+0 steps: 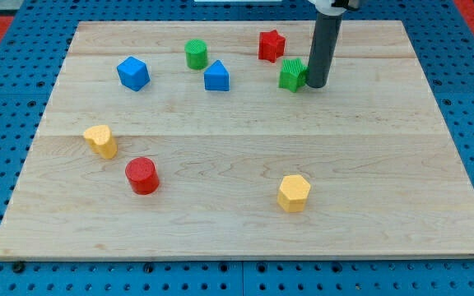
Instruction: Push the green circle above the green star
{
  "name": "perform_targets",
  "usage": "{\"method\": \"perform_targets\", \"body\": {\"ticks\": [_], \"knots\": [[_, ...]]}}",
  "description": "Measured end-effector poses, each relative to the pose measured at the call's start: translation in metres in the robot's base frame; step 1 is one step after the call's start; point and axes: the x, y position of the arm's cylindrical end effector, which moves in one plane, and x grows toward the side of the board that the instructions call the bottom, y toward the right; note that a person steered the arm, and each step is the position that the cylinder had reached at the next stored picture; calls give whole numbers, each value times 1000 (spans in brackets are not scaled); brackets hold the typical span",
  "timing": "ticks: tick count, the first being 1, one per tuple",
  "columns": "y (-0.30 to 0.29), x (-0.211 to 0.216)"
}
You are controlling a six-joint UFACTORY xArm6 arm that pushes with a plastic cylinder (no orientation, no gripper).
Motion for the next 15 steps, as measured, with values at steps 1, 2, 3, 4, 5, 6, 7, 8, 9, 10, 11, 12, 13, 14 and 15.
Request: {"method": "perform_targets", "body": {"ticks": [1,2,3,4,5,6,7,8,9,10,11,12,13,14,15], "knots": [[3,-33],[-18,-61],[-59,-62],[-102,-77],[-132,-94],[-198,-100],[-257,-104],[-239,-80],[-194,-76],[-210,-71],[-185,-50],[-174,-50],[-133,-50],[-84,-53],[-38,-53]]}}
